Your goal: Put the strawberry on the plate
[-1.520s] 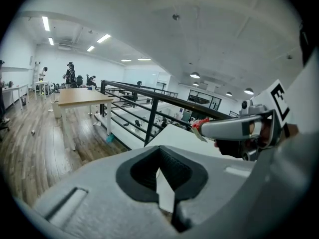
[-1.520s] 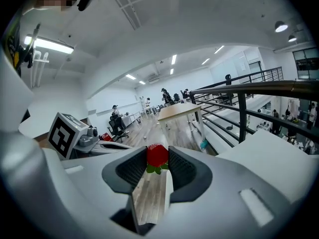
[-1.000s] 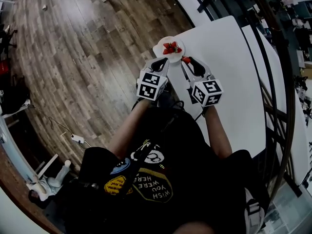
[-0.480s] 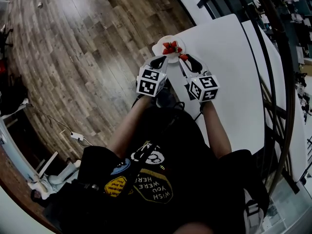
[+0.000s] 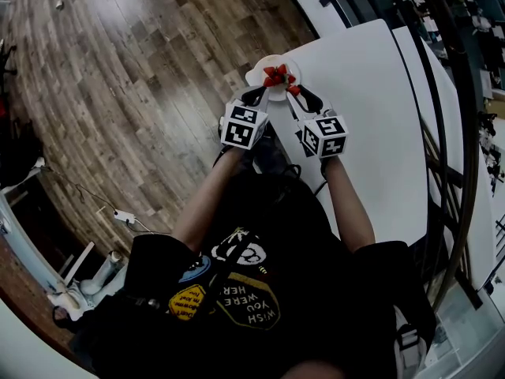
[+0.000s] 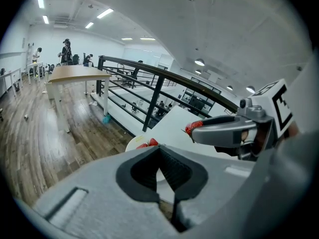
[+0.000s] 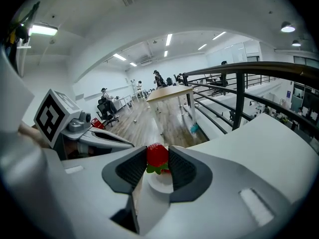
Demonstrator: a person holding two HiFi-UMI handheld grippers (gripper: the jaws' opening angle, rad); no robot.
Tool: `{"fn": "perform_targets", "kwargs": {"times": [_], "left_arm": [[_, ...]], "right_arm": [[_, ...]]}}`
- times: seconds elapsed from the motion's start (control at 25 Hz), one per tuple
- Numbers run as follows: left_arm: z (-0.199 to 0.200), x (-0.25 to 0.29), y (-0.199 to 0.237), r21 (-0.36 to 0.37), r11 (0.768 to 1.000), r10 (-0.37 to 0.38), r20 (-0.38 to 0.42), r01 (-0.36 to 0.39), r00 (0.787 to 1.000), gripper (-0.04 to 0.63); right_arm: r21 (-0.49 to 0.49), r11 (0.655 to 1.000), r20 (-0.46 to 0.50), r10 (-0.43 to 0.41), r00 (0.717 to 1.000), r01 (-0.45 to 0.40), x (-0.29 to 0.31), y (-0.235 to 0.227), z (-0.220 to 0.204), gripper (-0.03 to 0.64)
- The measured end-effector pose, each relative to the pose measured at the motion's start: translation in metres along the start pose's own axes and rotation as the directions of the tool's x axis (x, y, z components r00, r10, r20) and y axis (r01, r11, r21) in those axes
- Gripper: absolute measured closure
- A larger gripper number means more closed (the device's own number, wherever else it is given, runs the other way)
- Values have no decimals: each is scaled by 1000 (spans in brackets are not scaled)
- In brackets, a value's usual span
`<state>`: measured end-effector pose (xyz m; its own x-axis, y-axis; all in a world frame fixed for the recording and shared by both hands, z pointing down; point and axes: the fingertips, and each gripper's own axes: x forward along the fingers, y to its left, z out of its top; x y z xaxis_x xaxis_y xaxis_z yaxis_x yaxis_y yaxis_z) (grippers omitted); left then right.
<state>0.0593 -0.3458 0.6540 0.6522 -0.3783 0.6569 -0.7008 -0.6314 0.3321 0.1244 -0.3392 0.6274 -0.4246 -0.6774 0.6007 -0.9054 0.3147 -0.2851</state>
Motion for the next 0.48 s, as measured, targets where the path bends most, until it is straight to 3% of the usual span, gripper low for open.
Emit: {"fn": "perform_targets", "kwargs": {"times": [0.32,0.48], "left_arm": [[-14,15,11,-12,1000,-11,-46,11,999,594],[-21,20,21,-58,998,-9,-55,6,998,594]], "right_arm": [[-32,999,-51,-10,999,8,21,-8,-17,480],[-55,998,-92,-17,996,12,34,-12,-30,480]]}}
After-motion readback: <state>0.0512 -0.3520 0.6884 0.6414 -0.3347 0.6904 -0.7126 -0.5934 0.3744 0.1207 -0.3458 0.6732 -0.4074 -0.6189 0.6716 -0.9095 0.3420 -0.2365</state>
